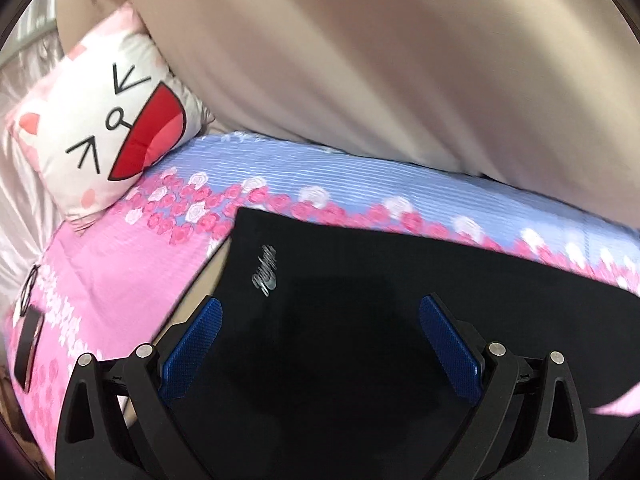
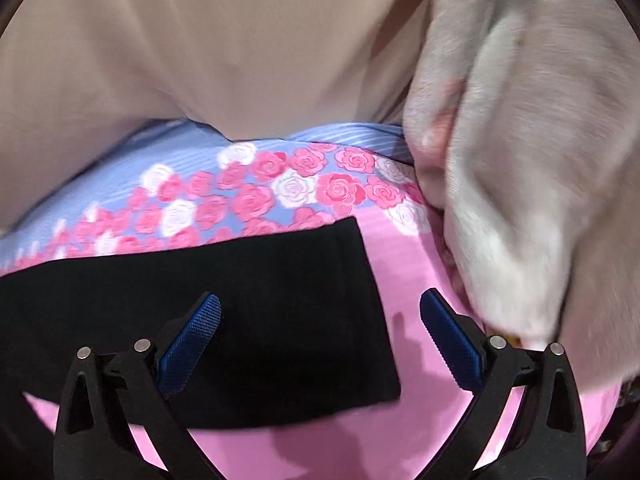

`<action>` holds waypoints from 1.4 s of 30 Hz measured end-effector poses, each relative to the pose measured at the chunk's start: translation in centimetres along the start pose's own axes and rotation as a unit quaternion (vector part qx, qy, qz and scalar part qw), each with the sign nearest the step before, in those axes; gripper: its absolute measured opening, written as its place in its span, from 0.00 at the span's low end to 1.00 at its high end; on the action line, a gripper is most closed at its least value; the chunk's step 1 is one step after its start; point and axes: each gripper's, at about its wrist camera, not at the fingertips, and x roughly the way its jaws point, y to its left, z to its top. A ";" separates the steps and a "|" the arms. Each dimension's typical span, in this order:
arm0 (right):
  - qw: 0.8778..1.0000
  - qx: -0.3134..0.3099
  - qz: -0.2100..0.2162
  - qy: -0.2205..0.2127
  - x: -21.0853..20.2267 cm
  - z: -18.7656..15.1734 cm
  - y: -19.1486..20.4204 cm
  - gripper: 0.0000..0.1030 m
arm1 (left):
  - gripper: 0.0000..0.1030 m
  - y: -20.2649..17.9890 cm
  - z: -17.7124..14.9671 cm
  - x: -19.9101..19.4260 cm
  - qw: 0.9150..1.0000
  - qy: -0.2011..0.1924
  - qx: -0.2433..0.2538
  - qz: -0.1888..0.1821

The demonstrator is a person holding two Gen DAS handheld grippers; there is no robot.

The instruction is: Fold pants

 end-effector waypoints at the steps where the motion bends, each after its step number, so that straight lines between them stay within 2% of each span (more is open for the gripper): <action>1: 1.000 0.003 -0.001 0.008 0.8 0.2 0.0 0.95 | 0.95 1.1 1.0 1.3 1.000 0.009 -0.006 0.018; 4: 1.000 0.005 0.004 0.027 2.5 0.5 0.0 0.95 | 0.95 2.9 2.8 3.7 0.999 0.015 0.002 0.045; 7: 1.000 0.003 0.009 0.021 2.9 0.7 0.2 0.96 | 0.95 4.9 4.7 6.9 0.996 0.028 0.003 0.084; 10: 1.000 0.004 0.015 0.021 3.1 1.1 0.5 0.94 | 0.95 6.2 5.8 10.8 0.994 0.067 -0.001 0.085; 12: 1.000 -0.004 0.016 0.018 2.9 1.2 1.0 0.82 | 0.94 6.4 5.9 13.4 0.992 0.107 0.000 0.061; 14: 1.000 -0.008 0.015 0.018 2.8 1.4 1.3 0.67 | 0.90 6.1 5.8 14.4 0.992 0.116 0.007 0.051; 15: 1.000 -0.008 0.020 0.019 2.6 1.4 1.4 0.58 | 0.84 5.8 5.8 14.8 0.992 0.119 0.012 0.046; 16: 0.999 -0.005 0.027 0.022 2.4 1.5 1.5 0.53 | 0.68 5.6 5.7 15.0 0.992 0.125 0.015 0.031; 17: 0.999 0.000 0.039 0.025 2.5 1.7 1.6 0.40 | 0.49 5.4 5.9 15.0 0.992 0.126 0.012 0.005; 18: 0.998 0.005 0.050 0.029 2.8 2.2 1.9 0.34 | 0.40 5.3 6.1 14.9 0.992 0.126 0.009 -0.001; 19: 0.998 0.007 0.055 0.032 3.0 2.5 2.8 0.23 | 0.19 5.2 6.3 14.7 0.992 0.125 0.009 0.007; 20: 0.998 0.006 0.055 0.033 2.8 2.6 3.1 0.18 | 0.20 5.3 6.6 14.6 0.992 0.125 0.007 0.007; 23: 0.998 0.002 0.057 0.020 1.6 2.8 4.5 0.13 | 0.20 6.1 7.0 13.2 0.994 0.105 -0.009 -0.020; 25: 0.998 0.003 0.063 -0.006 -0.5 2.8 4.9 0.13 | 0.20 6.7 7.2 11.1 0.996 0.074 -0.016 -0.044; 29: 0.995 0.004 0.083 -0.051 -5.1 2.4 4.4 0.13 | 0.20 7.9 6.9 5.0 0.996 0.014 -0.014 -0.090; 32: 0.992 -0.008 0.095 -0.079 -8.6 1.3 4.2 0.13 | 0.20 8.3 6.4 0.9 0.993 -0.012 -0.007 -0.116; 36: 0.988 -0.039 0.104 -0.110 -13.8 -1.1 3.7 0.13 | 0.20 9.2 4.3 -5.1 0.986 -0.043 0.009 -0.159; 38: 0.985 -0.052 0.106 -0.124 -15.6 -2.1 3.5 0.13 | 0.20 9.8 2.6 -7.9 0.984 -0.056 0.019 -0.169; 42: 0.982 -0.077 0.100 -0.143 -18.6 -5.1 2.6 0.13 | 0.21 11.5 -1.2 -10.6 0.982 -0.062 0.026 -0.175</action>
